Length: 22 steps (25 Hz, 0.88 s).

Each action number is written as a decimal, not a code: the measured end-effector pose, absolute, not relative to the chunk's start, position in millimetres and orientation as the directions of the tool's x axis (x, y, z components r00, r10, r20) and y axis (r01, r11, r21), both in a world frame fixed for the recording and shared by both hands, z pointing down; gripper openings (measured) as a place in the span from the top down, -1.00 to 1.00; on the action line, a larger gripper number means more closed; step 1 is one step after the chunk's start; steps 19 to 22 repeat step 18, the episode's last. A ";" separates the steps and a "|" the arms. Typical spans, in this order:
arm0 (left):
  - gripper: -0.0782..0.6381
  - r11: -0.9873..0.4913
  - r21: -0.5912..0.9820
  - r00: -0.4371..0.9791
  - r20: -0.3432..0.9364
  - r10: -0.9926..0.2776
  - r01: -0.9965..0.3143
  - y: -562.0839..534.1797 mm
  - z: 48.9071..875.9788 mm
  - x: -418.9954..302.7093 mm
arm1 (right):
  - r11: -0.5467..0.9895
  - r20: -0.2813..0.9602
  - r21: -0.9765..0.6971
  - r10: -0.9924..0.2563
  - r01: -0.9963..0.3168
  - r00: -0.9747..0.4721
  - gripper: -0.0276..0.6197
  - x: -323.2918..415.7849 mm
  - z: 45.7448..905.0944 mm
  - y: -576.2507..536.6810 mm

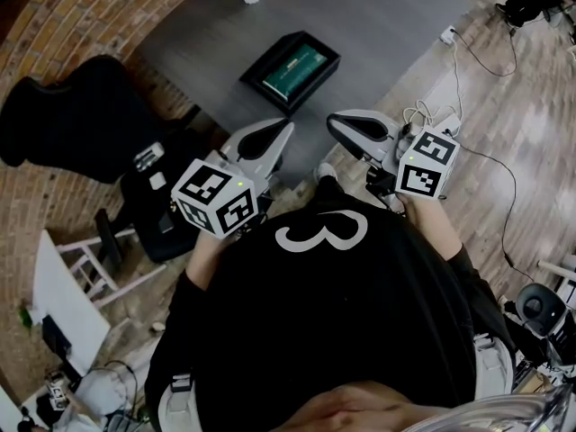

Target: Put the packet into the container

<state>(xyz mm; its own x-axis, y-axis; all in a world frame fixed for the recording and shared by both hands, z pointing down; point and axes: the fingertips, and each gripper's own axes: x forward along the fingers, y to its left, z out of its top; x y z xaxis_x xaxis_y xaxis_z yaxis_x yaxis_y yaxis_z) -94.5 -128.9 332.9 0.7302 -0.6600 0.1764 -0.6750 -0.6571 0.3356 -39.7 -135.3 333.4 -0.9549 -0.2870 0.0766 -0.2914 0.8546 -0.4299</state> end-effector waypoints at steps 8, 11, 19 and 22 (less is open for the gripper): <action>0.75 -0.665 0.338 0.738 0.165 -0.654 -0.665 -119.7 334.3 -94.9 | 0.848 0.082 -0.430 -0.304 -0.309 -0.949 0.91 -37.8 336.1 -124.6; 0.75 -0.663 0.344 0.738 0.165 -0.655 -0.665 -117.8 336.7 -96.6 | 0.846 0.087 -0.432 -0.308 -0.314 -0.948 0.91 -38.8 338.5 -121.3; 0.75 -0.657 0.334 0.730 0.185 -0.658 -0.676 -114.0 343.9 -101.7 | 0.841 0.088 -0.436 -0.314 -0.320 -0.945 0.91 -41.1 342.2 -117.1; 0.75 -0.657 0.334 0.730 0.185 -0.658 -0.676 -114.0 343.9 -101.7 | 0.841 0.088 -0.436 -0.314 -0.320 -0.945 0.91 -41.1 342.2 -117.1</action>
